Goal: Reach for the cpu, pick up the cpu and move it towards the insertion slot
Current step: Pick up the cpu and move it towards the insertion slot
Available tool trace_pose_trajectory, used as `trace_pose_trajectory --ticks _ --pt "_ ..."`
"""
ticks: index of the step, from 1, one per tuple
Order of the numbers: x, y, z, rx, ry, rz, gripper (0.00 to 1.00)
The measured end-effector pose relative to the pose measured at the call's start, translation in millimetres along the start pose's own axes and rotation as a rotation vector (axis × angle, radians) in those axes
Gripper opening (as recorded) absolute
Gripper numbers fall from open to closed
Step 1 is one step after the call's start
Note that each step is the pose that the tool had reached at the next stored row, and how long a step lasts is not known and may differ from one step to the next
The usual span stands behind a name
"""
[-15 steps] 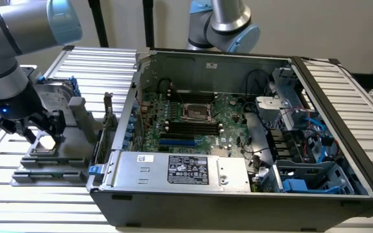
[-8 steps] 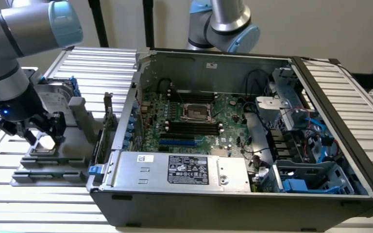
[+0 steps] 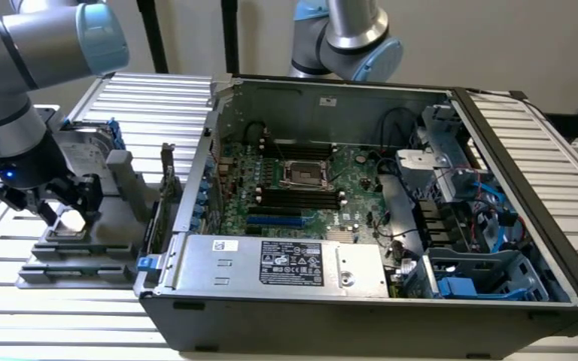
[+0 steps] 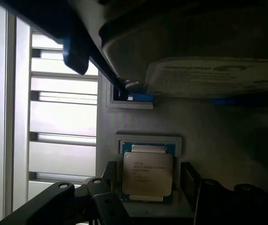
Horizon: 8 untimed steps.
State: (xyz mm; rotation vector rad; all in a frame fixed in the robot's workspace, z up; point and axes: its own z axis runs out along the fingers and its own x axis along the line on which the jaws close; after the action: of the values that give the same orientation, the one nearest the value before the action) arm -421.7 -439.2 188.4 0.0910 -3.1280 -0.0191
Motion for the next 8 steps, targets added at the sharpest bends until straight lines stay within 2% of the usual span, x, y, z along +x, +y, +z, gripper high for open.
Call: trace_pose_trajectory --ticks 8 --pt "0.0 0.5 1.3 0.0005 0.0000 0.005 0.65"
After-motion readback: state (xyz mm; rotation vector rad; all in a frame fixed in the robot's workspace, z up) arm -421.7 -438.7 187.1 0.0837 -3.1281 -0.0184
